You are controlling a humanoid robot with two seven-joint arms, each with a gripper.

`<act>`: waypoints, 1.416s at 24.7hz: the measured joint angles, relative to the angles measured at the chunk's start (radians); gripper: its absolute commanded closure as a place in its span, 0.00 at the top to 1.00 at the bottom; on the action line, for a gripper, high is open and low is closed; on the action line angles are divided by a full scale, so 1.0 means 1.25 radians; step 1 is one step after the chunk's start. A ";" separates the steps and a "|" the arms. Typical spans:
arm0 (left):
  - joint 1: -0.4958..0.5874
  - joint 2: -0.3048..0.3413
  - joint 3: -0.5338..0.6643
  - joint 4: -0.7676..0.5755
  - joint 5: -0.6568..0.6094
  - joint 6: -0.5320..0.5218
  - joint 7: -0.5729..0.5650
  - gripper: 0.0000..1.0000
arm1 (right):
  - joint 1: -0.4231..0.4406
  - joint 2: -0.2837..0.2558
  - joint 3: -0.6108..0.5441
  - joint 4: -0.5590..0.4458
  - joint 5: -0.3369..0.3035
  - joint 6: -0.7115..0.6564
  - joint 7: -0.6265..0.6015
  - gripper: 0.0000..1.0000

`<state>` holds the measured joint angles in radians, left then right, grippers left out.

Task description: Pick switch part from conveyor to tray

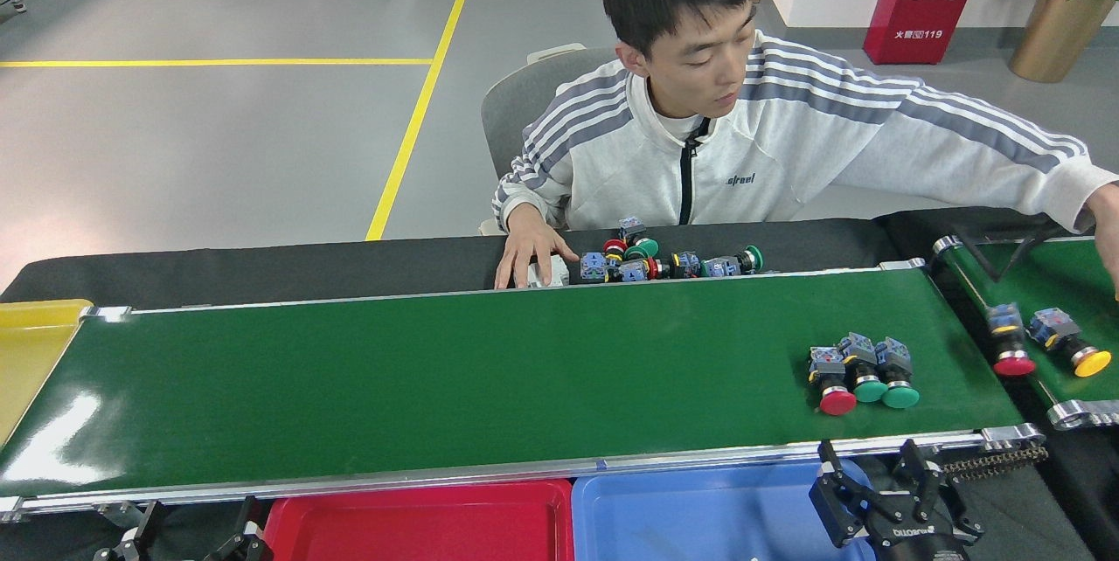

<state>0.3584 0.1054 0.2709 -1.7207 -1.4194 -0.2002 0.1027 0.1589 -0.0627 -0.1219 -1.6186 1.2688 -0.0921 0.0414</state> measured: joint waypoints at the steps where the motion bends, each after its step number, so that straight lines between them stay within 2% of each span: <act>1: 0.000 0.000 0.000 0.000 0.000 0.000 0.000 1.00 | -0.018 0.000 0.005 0.006 0.006 0.003 0.007 0.97; 6: 0.000 0.003 0.000 0.000 0.000 0.000 0.000 1.00 | -0.096 0.000 0.072 0.063 0.033 0.013 0.035 0.97; 15: -0.001 0.003 0.000 0.005 0.000 0.000 0.000 1.00 | -0.157 0.000 0.183 0.130 0.046 0.049 0.048 0.97; 27: -0.003 0.020 -0.002 0.008 0.000 -0.001 -0.001 1.00 | -0.278 0.000 0.189 0.251 0.042 0.075 0.067 0.95; 29: -0.003 0.020 -0.002 0.008 0.000 -0.001 0.000 1.00 | -0.303 0.000 0.189 0.272 0.042 0.075 0.068 0.87; 30: -0.003 0.020 -0.002 0.008 0.000 -0.001 -0.001 1.00 | -0.315 0.000 0.190 0.280 0.042 0.075 0.068 0.77; 31: -0.003 0.020 -0.002 0.008 0.000 -0.001 0.000 1.00 | -0.325 0.000 0.192 0.288 0.042 0.076 0.068 0.66; 33: -0.004 0.020 -0.002 0.009 0.000 -0.001 -0.001 1.00 | -0.334 0.000 0.203 0.299 0.042 0.078 0.071 0.31; 35: -0.005 0.020 -0.004 0.009 0.000 -0.001 0.000 1.00 | -0.335 0.000 0.227 0.302 0.042 0.079 0.082 0.15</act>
<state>0.3522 0.1306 0.2661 -1.7095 -1.4194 -0.2008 0.1021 -0.2602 -0.0628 0.1615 -1.2405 1.3219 0.0069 0.1433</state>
